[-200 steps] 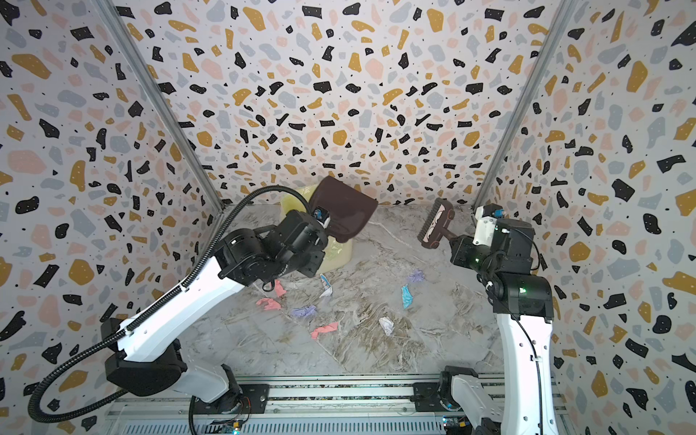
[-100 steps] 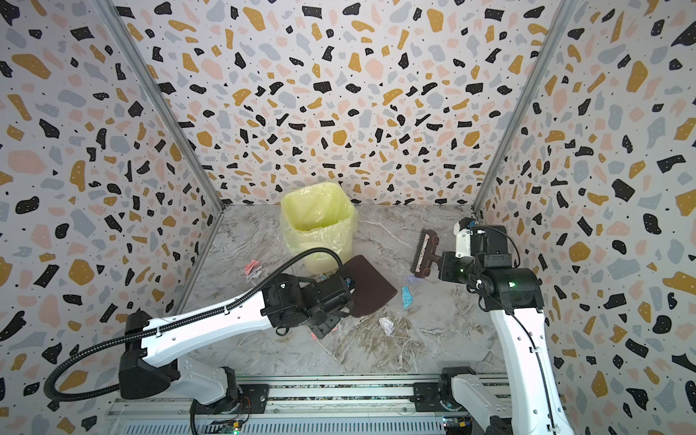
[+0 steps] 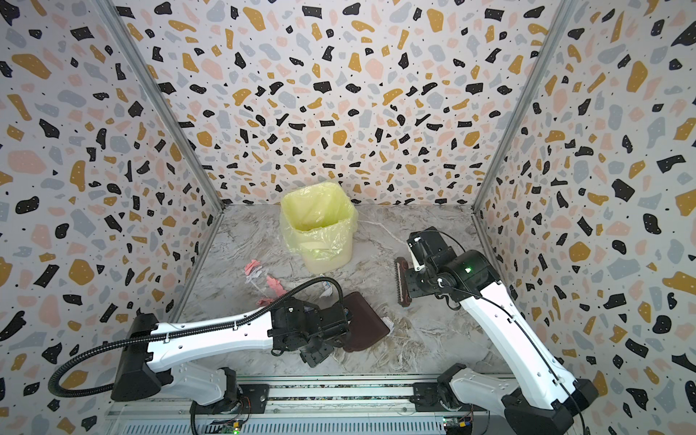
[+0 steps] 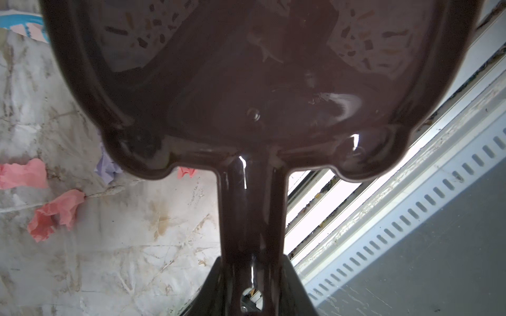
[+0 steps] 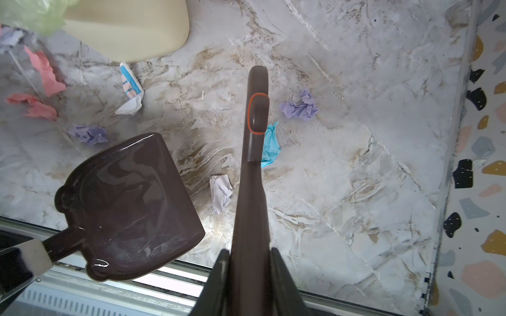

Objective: Sweep away the paper scraps from the table
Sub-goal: 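Lower the brush with the right gripper onto the table beside the dustpan, then sweep the brush toward the dustpan with the right gripper, pushing white paper in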

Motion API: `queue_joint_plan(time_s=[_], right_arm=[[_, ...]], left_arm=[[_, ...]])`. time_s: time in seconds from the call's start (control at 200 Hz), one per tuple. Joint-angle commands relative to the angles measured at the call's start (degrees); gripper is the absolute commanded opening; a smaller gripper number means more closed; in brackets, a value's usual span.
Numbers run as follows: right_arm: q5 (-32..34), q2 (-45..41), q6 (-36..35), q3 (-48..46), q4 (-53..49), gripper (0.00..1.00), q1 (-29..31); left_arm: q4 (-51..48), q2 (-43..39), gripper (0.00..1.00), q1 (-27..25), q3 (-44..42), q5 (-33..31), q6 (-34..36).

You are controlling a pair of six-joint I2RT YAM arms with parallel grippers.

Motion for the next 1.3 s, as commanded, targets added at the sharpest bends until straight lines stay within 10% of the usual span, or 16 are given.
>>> queue_joint_plan(time_s=[0.0, 1.296], right_arm=[[3.4, -0.7, 1.1, 2.3, -2.5, 0.0, 1.3], [3.9, -1.6, 3.4, -6.8, -0.1, 0.0, 8.5]], left_arm=[[0.6, 0.4, 0.0, -0.6, -1.7, 1.9, -0.7], [7.3, 9.7, 0.0, -2.2, -3.5, 5.3, 4.5]])
